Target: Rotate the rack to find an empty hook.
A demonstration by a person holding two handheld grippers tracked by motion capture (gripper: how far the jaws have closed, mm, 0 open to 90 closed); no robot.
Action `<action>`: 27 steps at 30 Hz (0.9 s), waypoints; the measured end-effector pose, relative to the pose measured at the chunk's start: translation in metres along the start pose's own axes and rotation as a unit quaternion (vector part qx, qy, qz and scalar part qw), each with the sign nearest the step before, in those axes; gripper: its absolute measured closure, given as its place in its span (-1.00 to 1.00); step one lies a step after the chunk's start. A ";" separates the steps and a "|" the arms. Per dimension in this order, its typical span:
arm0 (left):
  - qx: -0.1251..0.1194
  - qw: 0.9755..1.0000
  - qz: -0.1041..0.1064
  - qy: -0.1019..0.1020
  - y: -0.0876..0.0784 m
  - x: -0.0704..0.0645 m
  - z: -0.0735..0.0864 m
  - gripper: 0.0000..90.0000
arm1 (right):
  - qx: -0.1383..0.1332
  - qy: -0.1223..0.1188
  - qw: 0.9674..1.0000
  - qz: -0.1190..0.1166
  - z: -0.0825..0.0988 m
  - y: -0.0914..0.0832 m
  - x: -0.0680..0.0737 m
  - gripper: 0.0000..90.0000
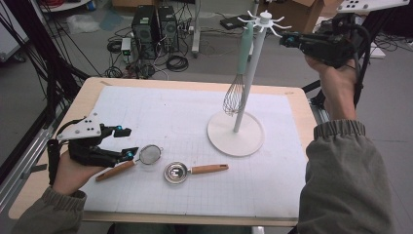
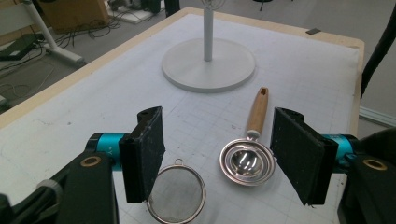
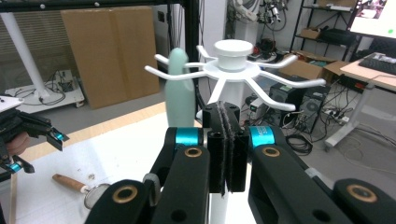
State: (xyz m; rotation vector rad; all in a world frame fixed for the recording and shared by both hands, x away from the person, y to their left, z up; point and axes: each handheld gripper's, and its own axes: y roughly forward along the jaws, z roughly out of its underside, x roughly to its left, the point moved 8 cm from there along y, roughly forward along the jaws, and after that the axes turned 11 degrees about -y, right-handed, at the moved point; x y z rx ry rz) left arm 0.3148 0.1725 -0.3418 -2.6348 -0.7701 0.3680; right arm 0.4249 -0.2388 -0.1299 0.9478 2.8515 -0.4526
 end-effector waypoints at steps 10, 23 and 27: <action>-0.001 1.000 -0.001 -0.001 -0.001 0.000 0.000 -0.22 | 0.000 -0.014 1.000 -0.006 -0.008 0.006 0.014 0.99; 0.001 1.000 -0.001 0.002 -0.001 -0.001 0.000 -0.22 | 0.010 -0.030 0.999 -0.003 -0.015 0.019 0.029 0.99; -0.002 1.000 0.000 0.000 -0.001 -0.001 -0.001 -0.22 | 0.017 -0.037 0.999 0.003 -0.017 0.024 0.032 0.99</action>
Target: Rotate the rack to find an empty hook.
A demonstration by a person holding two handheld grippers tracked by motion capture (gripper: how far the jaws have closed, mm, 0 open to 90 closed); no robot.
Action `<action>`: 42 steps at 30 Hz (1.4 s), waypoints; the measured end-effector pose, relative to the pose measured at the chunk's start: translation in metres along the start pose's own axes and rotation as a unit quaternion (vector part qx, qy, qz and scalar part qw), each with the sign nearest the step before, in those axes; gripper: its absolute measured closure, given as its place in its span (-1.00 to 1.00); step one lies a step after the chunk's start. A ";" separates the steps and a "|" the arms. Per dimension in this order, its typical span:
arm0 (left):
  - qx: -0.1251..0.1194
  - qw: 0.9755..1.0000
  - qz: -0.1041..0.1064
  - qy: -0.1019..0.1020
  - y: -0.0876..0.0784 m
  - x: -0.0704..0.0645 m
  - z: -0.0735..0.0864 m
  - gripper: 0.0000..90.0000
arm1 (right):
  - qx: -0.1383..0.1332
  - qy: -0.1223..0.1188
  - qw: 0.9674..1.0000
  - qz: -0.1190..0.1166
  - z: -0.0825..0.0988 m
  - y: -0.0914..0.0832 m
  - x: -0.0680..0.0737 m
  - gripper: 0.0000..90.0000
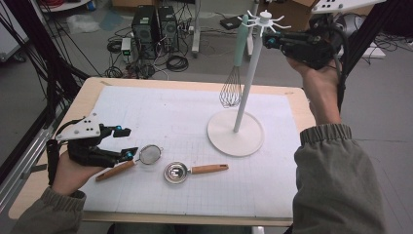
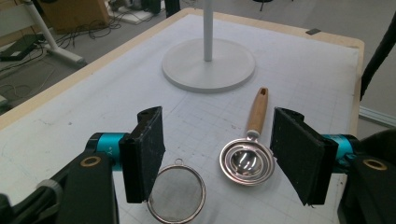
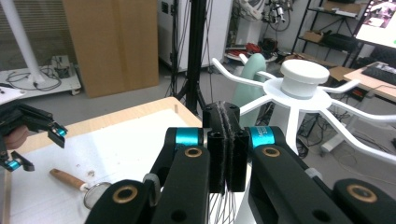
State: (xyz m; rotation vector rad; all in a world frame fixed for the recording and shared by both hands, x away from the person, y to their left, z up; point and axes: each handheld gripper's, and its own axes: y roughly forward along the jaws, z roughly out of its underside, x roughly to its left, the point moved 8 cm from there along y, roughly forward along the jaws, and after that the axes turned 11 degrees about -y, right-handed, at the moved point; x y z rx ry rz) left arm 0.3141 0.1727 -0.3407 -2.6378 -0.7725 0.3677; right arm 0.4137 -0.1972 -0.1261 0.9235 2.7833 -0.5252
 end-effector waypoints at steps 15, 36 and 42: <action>0.002 1.000 -0.001 0.003 -0.001 0.001 0.000 -0.22 | -0.006 0.000 1.000 0.008 0.000 0.004 0.007 0.99; -0.002 1.000 -0.004 -0.001 -0.004 0.003 0.000 -0.22 | -0.048 0.020 0.998 -0.034 0.031 0.003 0.047 0.17; -0.002 1.000 -0.005 0.000 -0.007 0.005 0.000 -0.22 | -0.045 0.028 0.997 -0.053 0.044 0.009 0.056 0.04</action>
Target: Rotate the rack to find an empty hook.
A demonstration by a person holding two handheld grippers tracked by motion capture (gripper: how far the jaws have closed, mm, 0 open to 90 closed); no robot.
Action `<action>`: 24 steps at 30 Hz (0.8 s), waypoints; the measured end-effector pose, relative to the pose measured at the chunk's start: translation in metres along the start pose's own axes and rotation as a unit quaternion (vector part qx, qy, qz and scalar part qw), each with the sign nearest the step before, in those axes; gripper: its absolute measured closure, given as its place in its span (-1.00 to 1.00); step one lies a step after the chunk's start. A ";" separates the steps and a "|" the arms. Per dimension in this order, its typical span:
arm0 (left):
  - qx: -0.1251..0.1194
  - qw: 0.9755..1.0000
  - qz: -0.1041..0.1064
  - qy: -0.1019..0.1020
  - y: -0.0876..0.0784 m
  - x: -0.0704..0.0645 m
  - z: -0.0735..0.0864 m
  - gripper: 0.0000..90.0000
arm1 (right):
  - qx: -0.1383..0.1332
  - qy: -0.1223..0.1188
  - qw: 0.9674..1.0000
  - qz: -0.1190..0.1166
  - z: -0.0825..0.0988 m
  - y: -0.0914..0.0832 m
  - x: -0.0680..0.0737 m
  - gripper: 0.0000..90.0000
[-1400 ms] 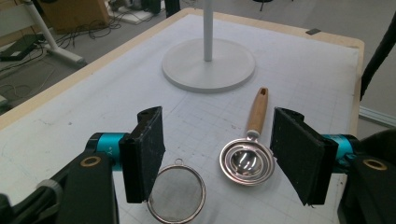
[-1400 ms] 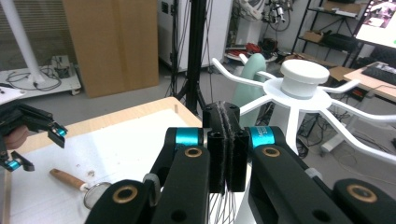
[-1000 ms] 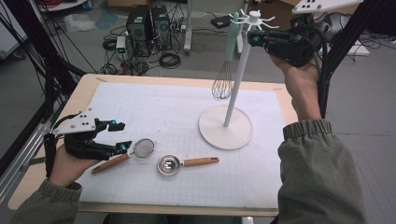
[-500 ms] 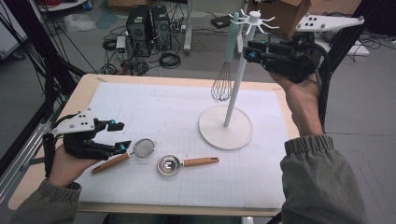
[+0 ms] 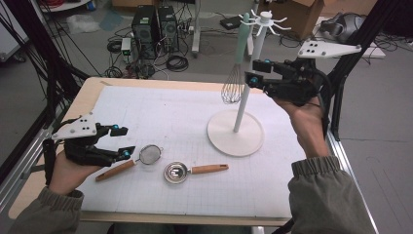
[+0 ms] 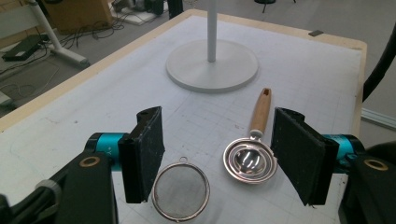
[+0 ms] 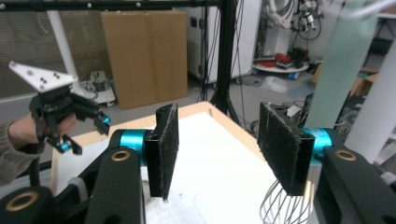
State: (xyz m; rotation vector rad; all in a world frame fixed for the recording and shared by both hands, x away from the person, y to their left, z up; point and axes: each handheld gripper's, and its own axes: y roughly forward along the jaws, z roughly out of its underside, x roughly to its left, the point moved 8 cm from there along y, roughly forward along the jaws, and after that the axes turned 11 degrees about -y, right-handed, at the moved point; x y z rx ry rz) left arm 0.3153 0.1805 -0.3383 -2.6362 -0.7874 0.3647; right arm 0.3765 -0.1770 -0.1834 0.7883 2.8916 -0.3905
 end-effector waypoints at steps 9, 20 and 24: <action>-0.002 1.000 -0.002 -0.004 -0.002 0.003 0.001 -0.23 | 0.003 0.015 1.000 -0.011 0.023 0.006 0.006 -0.10; -0.006 1.000 -0.007 -0.006 -0.006 0.008 0.000 -0.23 | 0.015 0.025 0.999 -0.017 0.054 0.015 0.015 -0.22; -0.008 1.000 -0.008 -0.008 -0.007 0.008 0.000 -0.23 | 0.024 0.025 0.999 -0.023 0.063 0.019 0.021 -0.23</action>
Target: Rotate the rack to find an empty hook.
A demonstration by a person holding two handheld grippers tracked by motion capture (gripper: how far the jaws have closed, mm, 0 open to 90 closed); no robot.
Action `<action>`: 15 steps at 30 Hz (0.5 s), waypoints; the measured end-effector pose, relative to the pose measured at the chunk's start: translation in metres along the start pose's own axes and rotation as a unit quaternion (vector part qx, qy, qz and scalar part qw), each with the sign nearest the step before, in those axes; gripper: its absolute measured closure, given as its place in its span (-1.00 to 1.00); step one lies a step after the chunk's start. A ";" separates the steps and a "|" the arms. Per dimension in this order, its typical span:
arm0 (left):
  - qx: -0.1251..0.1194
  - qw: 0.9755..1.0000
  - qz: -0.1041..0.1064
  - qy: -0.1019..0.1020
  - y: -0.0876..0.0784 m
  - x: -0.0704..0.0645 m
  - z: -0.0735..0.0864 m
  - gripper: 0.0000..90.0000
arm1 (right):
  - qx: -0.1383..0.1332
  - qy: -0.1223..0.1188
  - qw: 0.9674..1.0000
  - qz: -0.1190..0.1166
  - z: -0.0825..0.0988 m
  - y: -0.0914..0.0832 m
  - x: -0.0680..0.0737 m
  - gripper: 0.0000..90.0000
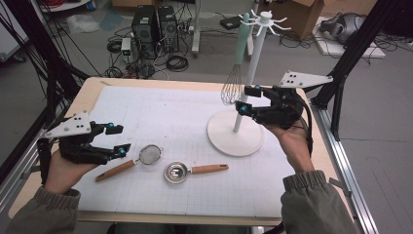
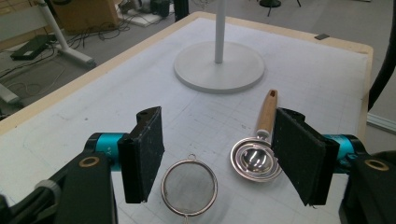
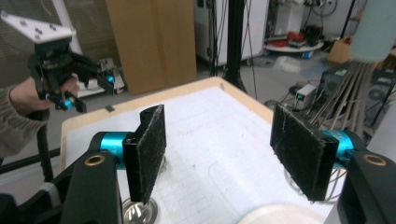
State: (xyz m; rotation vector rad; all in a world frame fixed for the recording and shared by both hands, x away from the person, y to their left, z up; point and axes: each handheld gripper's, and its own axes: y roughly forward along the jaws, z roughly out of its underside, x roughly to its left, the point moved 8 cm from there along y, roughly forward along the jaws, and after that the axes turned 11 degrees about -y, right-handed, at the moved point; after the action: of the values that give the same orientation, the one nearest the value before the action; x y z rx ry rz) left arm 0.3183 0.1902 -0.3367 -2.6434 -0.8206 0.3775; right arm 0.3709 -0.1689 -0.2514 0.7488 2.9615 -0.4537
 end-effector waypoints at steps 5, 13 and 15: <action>0.000 1.000 0.000 0.001 -0.001 0.001 0.000 -0.23 | 0.008 0.000 1.000 -0.005 0.013 0.004 0.007 -0.23; 0.000 1.000 -0.001 0.001 -0.001 0.001 0.000 -0.23 | 0.016 0.001 1.000 -0.011 0.030 0.010 0.014 -0.24; 0.001 1.000 0.000 0.000 -0.001 0.001 0.001 -0.23 | 0.014 0.003 1.000 -0.013 0.034 0.011 0.017 -0.24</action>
State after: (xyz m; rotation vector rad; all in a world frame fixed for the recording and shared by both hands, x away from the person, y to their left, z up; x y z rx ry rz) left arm 0.3188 0.1915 -0.3372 -2.6420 -0.8188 0.3772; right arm 0.3608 -0.1618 -0.2893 0.7169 2.9803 -0.4959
